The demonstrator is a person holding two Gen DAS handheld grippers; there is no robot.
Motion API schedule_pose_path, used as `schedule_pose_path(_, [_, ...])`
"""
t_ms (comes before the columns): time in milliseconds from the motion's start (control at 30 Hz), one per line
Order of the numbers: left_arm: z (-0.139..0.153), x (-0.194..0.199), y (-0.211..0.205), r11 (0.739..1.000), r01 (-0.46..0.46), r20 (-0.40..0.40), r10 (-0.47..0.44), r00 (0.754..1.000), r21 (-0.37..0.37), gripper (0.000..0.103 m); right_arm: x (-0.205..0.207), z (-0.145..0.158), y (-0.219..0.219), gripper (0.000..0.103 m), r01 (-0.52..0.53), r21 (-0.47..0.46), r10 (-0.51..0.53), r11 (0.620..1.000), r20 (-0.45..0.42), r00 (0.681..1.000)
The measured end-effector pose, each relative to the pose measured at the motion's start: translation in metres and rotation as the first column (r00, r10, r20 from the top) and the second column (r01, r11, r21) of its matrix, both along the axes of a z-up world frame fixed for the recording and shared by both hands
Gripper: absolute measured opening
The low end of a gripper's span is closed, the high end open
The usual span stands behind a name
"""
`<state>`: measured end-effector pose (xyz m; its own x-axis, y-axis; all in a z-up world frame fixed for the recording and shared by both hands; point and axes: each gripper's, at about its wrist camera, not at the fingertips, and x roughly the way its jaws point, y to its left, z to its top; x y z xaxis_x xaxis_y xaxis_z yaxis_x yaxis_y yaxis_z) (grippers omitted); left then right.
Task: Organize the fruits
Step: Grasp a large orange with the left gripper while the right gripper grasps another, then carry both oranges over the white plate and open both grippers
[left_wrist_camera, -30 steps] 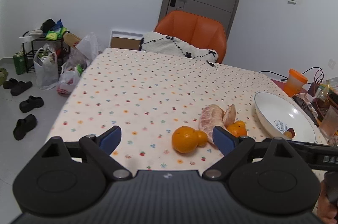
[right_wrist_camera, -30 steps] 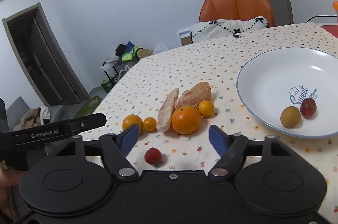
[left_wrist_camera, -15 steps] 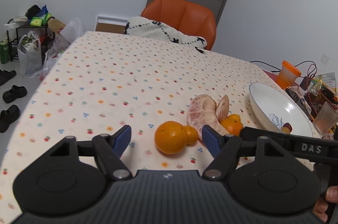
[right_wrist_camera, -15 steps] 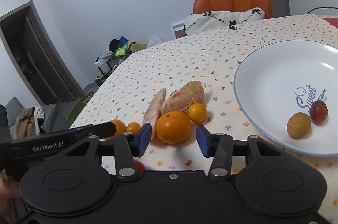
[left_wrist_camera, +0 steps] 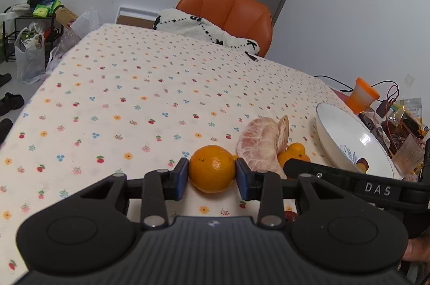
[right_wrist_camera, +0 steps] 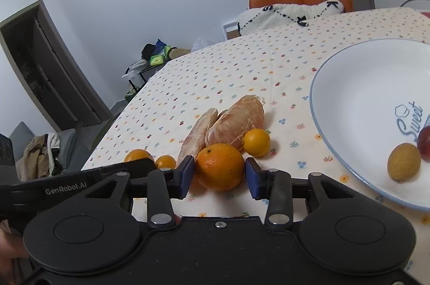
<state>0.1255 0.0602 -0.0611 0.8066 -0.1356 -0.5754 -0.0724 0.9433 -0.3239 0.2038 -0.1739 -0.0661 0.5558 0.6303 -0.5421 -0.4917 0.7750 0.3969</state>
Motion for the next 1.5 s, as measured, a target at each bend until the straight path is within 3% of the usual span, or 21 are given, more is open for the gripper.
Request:
schedule_pose_path(833, [0.044, -0.023, -0.039, 0.998, 0.019, 0.113, -0.026, 0.993, 0.064, 0.036, -0.033, 0.033, -0.057, 0.038, 0.068, 0.09, -0.077, 0.994, 0.102, 0.992])
schedule_pose_path(1500, [0.048, 0.0, -0.106, 0.989, 0.122, 0.12, -0.132, 0.984, 0.081, 0.036, -0.029, 0.031, -0.132, 0.038, 0.208, 0.114, -0.22, 0.972, 0.107, 0.97])
